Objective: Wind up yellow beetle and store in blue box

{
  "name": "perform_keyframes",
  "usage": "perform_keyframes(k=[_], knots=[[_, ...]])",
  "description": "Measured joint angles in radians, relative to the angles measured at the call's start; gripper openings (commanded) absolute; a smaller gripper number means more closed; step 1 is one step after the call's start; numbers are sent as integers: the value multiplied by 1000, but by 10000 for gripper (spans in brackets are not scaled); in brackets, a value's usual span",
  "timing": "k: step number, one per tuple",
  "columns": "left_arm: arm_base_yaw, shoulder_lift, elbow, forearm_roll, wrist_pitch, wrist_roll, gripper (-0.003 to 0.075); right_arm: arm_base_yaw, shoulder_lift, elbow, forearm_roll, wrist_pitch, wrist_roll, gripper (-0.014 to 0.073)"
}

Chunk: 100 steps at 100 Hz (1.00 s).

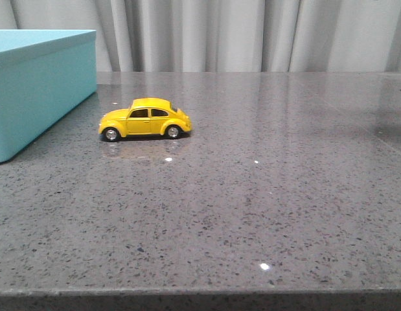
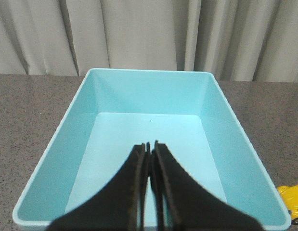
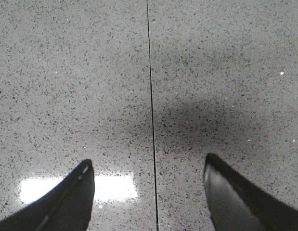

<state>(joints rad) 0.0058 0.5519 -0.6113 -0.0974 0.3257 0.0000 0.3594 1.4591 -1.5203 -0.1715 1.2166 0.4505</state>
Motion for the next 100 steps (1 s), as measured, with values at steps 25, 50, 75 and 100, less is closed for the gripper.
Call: perform_keyframes(k=[25,50,75,100], knots=[[0,184,-228,-23,153,72,-15,0,0,0,4,0,0,489],[0,407,-446,-214,349,345,173,0,0,2,5,0,0,489],[0,631,-655,-387,552,583,475,0,0,2,5,0,0,489],[-58,803,-837,-411,674,724,622,0,0,3,6,0,0,489]])
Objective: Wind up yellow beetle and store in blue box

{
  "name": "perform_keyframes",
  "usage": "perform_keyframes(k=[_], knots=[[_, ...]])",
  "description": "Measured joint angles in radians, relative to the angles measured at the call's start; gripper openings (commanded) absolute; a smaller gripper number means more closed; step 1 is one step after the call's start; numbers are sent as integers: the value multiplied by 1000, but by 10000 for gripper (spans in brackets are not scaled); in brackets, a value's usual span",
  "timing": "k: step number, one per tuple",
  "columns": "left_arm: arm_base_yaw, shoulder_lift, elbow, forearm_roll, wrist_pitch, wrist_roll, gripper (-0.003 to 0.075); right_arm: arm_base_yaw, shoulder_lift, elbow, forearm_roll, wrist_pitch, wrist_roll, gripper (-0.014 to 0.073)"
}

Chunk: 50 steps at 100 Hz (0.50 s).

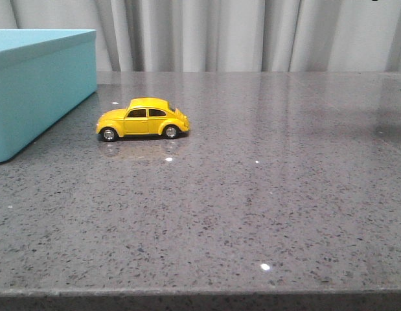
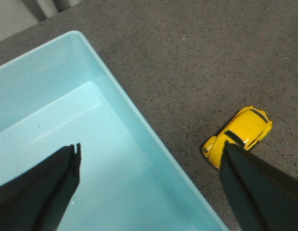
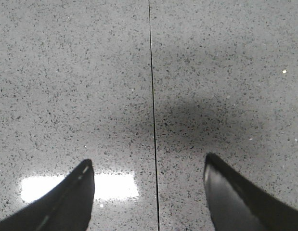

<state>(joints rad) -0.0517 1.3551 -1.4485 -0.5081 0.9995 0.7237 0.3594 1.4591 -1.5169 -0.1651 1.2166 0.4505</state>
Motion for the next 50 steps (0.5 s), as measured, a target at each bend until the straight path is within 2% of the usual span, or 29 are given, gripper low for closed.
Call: perform_keyframes(k=[18,50], knots=[[-117,97,-85,20,9,51,622,0,0,0,0,0,0,489],[-356,260,-170,171,9,57,622,0,0,0,0,2,0,489]])
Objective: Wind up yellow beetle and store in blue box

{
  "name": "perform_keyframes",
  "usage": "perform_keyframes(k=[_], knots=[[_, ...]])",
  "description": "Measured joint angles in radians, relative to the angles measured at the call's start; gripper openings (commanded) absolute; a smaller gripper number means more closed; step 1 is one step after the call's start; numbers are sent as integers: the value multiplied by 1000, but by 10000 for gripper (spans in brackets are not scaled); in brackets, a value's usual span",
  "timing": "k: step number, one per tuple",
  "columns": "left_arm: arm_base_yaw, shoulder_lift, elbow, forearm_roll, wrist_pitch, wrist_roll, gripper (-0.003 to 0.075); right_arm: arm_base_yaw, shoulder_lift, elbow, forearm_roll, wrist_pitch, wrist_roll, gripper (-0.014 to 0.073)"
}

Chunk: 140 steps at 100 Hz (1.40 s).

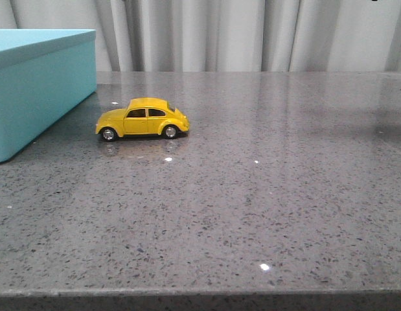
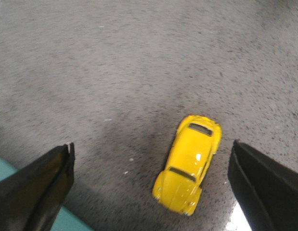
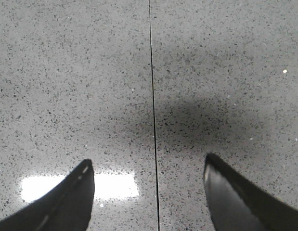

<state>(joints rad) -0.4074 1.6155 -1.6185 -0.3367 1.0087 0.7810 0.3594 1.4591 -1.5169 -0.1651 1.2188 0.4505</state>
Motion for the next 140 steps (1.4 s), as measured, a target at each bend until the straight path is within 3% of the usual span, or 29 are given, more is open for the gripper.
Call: perform_keyframes(k=[38,125,140], knots=[[-184,166,-6,304,26,4,621,0,0,0,2,7,-15,489],[-186,280,-10,337,13,4,620,0,0,0,2,19,-22,489],[-186,280,-10,337,13,4,533,0,0,0,2,19,-22,489]])
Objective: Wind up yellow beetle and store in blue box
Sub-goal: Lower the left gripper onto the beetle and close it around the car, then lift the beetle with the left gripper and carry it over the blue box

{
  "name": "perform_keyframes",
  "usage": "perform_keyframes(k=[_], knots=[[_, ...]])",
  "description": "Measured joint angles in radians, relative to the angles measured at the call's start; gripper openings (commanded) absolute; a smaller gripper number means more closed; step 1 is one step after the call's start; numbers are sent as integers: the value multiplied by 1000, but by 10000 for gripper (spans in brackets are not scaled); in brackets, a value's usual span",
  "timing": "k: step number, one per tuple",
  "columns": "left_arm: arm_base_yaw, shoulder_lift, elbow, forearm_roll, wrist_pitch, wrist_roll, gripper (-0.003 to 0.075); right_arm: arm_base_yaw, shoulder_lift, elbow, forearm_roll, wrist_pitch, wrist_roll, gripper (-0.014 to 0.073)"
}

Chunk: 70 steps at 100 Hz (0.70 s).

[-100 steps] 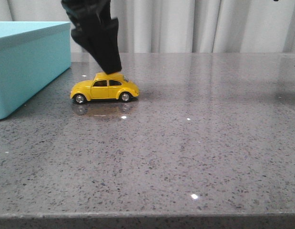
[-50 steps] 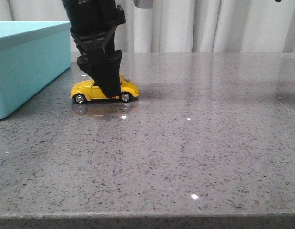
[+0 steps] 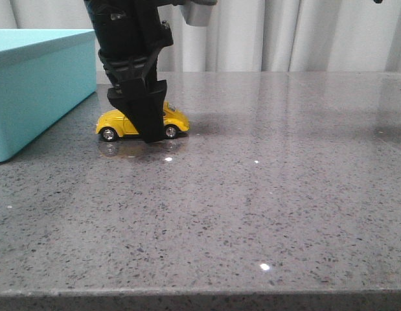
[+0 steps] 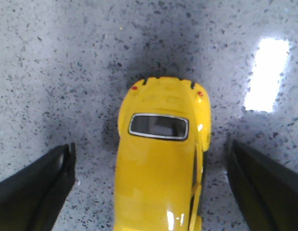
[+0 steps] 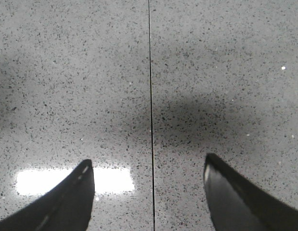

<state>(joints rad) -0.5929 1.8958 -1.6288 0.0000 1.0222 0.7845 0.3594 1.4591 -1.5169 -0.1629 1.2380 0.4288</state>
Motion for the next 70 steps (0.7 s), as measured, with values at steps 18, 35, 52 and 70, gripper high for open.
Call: perform_keyframes(k=[18,35,52,70], knots=[[0,0,0,0,0,0,379,0,0,0,0,0,-2,489],[0,0,-1,0,3,0,312,0,0,0,0,0,-2,489],[0,2,-10,0,14,0,312,0,0,0,0,0,-2,489],[0,6,-124,0,92,-3,312,0,0,0,0,0,-2,489]])
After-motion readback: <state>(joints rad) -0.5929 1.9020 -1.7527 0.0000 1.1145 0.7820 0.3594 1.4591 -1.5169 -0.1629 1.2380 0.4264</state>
